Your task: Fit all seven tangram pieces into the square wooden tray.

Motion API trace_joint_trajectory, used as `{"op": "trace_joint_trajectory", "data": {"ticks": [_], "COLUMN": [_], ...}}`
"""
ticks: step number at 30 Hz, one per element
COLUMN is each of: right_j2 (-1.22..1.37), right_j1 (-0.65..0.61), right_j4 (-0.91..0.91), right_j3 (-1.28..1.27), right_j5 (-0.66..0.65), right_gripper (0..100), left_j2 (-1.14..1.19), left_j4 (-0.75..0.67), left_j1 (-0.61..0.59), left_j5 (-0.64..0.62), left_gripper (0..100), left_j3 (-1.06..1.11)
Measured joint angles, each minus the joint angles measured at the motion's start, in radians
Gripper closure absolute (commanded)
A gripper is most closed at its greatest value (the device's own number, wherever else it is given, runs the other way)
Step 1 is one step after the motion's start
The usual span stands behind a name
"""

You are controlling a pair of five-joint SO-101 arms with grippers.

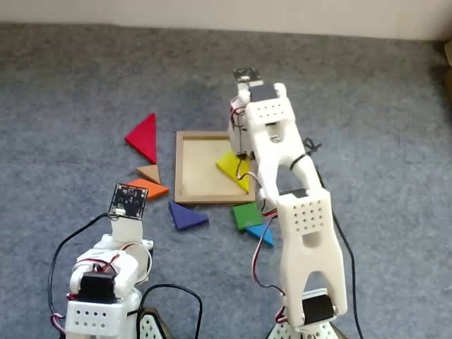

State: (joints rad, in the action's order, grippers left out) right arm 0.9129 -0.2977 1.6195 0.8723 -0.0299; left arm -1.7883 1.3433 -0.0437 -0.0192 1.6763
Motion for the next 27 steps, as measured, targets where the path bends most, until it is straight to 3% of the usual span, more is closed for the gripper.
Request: {"op": "trace_joint_trajectory", "data": {"ticks": [7, 12, 27], "right_j2": [-0.028, -0.189, -1.023], "right_j1": [0.014, 0.029, 0.029], "right_j4": [0.126, 0.127, 0.121], "right_j3": [0.164, 0.124, -0.726], "right_j5": [-0.002, -0.002, -0.003], "right_gripper": [96.8, 98.2, 98.2], "left_j2": [0.000, 0.000, 0.000], "left_j4": [0.000, 0.000, 0.000], "left_j1": [0.000, 0.000, 0.000], "left_j5": [0.000, 0.000, 0.000], "left_gripper": [100, 100, 100], "left_j3": [0.000, 0.000, 0.000]}}
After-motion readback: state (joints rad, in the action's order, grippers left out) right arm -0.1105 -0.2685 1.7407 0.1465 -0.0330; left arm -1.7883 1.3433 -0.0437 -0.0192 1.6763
